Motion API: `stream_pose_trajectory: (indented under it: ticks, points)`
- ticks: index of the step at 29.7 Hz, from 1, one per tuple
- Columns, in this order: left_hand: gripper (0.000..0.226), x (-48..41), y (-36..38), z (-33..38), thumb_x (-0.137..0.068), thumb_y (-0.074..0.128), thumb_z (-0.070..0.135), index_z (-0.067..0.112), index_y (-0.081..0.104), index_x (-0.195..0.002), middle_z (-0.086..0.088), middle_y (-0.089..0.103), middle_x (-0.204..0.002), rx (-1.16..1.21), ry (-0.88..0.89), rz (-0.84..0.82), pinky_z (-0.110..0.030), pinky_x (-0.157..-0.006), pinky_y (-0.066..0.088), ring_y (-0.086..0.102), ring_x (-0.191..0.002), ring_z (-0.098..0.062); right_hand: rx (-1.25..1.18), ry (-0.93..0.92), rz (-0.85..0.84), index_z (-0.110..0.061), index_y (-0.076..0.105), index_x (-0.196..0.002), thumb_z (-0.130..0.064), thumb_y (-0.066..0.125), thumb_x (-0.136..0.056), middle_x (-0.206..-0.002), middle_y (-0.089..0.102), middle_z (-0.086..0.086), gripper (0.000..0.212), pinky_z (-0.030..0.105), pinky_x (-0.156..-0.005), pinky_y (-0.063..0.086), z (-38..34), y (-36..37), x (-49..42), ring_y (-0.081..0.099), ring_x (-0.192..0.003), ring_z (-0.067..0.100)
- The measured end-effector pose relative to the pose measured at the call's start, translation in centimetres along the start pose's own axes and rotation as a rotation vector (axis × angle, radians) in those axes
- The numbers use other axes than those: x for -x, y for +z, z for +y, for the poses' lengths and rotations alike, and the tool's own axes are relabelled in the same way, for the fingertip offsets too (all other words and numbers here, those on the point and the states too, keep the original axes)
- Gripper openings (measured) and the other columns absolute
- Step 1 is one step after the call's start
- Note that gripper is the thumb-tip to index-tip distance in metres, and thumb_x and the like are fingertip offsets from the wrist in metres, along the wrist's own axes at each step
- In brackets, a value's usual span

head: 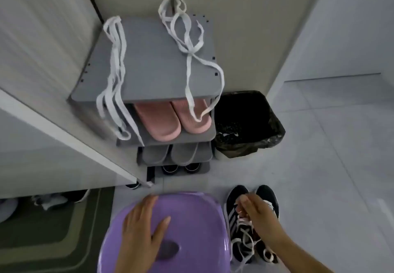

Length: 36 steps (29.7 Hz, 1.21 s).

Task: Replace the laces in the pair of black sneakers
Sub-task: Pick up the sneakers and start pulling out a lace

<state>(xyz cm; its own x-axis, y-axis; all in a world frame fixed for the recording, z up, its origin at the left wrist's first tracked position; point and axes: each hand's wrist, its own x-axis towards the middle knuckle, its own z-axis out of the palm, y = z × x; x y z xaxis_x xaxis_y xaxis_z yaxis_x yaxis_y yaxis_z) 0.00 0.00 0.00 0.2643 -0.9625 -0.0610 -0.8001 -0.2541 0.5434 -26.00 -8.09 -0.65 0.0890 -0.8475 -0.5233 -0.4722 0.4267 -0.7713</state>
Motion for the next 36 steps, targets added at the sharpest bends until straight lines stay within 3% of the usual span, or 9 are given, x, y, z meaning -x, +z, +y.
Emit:
stream_pose_trajectory:
  ticks: [4,9,12,16,19,22,24,27,36]
  points:
    - [0.066,-3.5,3.4,-2.4,-0.09,0.014,0.067,0.017,0.045,-0.121,-0.009,0.065,-0.114,-0.297,0.245,-0.086,-0.052,-0.088,0.047,0.044,-0.11,-0.018,0.253,0.05,-0.033,-0.014,0.05,-0.08,-0.028,0.048,-0.096,-0.075,0.06,0.006,0.021,0.032,-0.071,0.042,5.5,0.3,-5.6,0.054,-0.072,0.019]
    - [0.069,-3.7,5.4,-3.7,-0.089,0.013,0.068,0.016,0.049,-0.116,-0.005,0.065,-0.109,-0.434,0.378,-0.04,-0.038,-0.09,0.03,0.044,-0.105,-0.018,0.453,0.189,0.007,-0.014,0.042,-0.075,-0.035,0.052,-0.093,-0.071,0.051,-0.001,0.03,0.029,-0.066,0.038,13.2,1.0,-8.2,0.047,-0.068,0.015]
    - [0.072,-3.8,5.1,-3.4,-0.088,0.015,0.069,0.013,0.054,-0.113,-0.006,0.065,-0.105,-0.42,0.372,-0.031,-0.036,-0.087,0.03,0.045,-0.101,-0.019,0.613,0.317,0.036,-0.014,0.046,-0.082,-0.04,0.06,-0.084,-0.096,0.055,0.01,0.03,0.037,-0.084,0.047,16.1,2.0,-8.5,0.052,-0.088,0.024]
    - [0.073,-3.8,4.5,-2.7,-0.086,0.015,0.071,0.016,0.056,-0.108,-0.001,0.065,-0.1,-0.428,0.326,-0.076,-0.033,-0.085,0.03,0.056,-0.092,-0.019,0.655,0.303,0.116,-0.004,0.04,-0.114,-0.026,0.061,-0.084,-0.124,0.036,0.015,0.043,0.039,-0.098,0.036,17.5,4.2,-7.5,0.035,-0.121,0.032]
    - [0.082,-3.8,3.6,-1.7,-0.076,0.022,0.079,0.015,0.059,-0.112,0.0,0.064,-0.109,-0.352,0.212,-0.256,-0.038,-0.095,0.037,0.063,-0.099,-0.023,0.685,0.247,0.187,-0.006,0.04,-0.112,-0.006,0.054,-0.083,-0.123,0.038,0.014,0.032,0.038,-0.092,0.041,17.8,5.8,-6.7,0.037,-0.116,0.03]
    - [0.117,-3.3,2.6,-1.5,-0.054,-0.003,0.093,0.022,0.039,-0.137,0.008,0.04,-0.143,-0.219,0.105,-0.239,-0.038,-0.115,0.009,0.033,-0.135,-0.01,0.612,0.213,0.294,0.0,0.045,-0.108,0.005,0.049,-0.079,-0.119,0.044,0.019,0.03,0.043,-0.09,0.04,17.9,5.8,-6.5,0.04,-0.113,0.034]
    - [0.098,-2.3,0.5,-0.6,-0.067,0.016,0.087,0.025,0.029,-0.142,0.011,0.034,-0.146,-0.091,0.01,-0.226,-0.031,-0.116,0.006,0.027,-0.137,-0.009,0.516,0.202,0.366,0.003,0.048,-0.105,0.007,0.047,-0.078,-0.116,0.046,0.023,0.028,0.045,-0.091,0.036,16.9,4.7,-6.1,0.041,-0.111,0.036]
    - [0.061,0.4,-3.4,0.1,-0.091,0.049,0.048,0.026,0.027,-0.144,0.012,0.035,-0.145,0.114,-0.127,-0.156,-0.026,-0.108,0.024,0.033,-0.134,-0.012,0.434,0.144,0.421,0.001,0.051,-0.098,0.007,0.048,-0.079,-0.108,0.048,0.022,0.02,0.041,-0.086,0.036,14.0,2.3,-4.7,0.045,-0.104,0.037]
    - [0.058,2.6,-5.4,0.2,-0.095,0.043,0.04,0.018,0.024,-0.145,0.002,0.029,-0.151,0.136,-0.128,-0.265,-0.027,-0.11,0.023,0.028,-0.138,-0.016,0.405,-0.228,0.587,-0.013,0.048,-0.084,0.004,0.055,-0.079,-0.089,0.048,0.004,0.019,0.031,-0.063,0.03,1.1,-2.6,6.8,0.045,-0.076,0.023]
